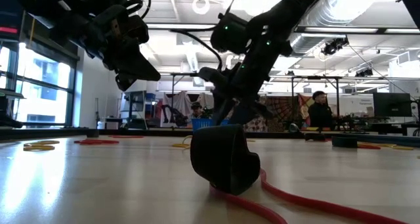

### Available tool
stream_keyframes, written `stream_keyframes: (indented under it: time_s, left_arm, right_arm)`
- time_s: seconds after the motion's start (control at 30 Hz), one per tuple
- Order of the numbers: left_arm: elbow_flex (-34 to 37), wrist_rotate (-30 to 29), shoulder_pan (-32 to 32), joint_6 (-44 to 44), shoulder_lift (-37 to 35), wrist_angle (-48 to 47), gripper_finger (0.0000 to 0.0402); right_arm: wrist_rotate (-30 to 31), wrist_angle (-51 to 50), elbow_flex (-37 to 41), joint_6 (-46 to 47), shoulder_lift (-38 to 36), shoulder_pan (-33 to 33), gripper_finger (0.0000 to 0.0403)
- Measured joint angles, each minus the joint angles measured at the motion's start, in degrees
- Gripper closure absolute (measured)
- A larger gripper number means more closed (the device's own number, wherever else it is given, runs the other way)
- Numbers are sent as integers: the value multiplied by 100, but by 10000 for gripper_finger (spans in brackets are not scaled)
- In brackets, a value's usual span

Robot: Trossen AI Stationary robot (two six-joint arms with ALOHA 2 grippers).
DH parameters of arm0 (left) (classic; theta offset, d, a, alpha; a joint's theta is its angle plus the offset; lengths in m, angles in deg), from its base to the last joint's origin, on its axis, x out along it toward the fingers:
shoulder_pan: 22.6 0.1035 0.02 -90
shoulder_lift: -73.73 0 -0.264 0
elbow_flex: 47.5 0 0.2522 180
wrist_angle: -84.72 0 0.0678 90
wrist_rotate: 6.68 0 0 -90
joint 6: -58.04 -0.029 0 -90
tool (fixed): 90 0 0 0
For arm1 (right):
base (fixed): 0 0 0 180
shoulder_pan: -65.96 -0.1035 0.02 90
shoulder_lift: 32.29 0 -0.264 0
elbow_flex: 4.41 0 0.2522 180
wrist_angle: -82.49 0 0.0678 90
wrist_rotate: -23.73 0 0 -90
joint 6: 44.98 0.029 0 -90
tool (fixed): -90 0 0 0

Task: Sort rubber bands into baskets
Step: Put the black rubber band into the blue basket

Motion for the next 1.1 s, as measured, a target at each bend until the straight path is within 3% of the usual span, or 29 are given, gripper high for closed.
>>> stream_keyframes:
  time_s: [0.3, 0.63, 0.77, 1.1]
  left_arm:
    - [0, -2, 0, 15, 2, -22, 401]
    - [0, -2, 0, -2, 2, -13, 401]
    - [0, -2, 0, -4, 2, 4, 401]
    - [0, -107, -8, 167, 4, 8, 401]
  right_arm:
    - [-67, 30, 2, 61, 167, -2, 279]
    - [-106, -262, -206, 31, 151, 0, 395]
    - [-136, -701, -643, -233, 145, 23, 394]
    - [-1072, -1407, -1697, -1526, 143, 523, 399]
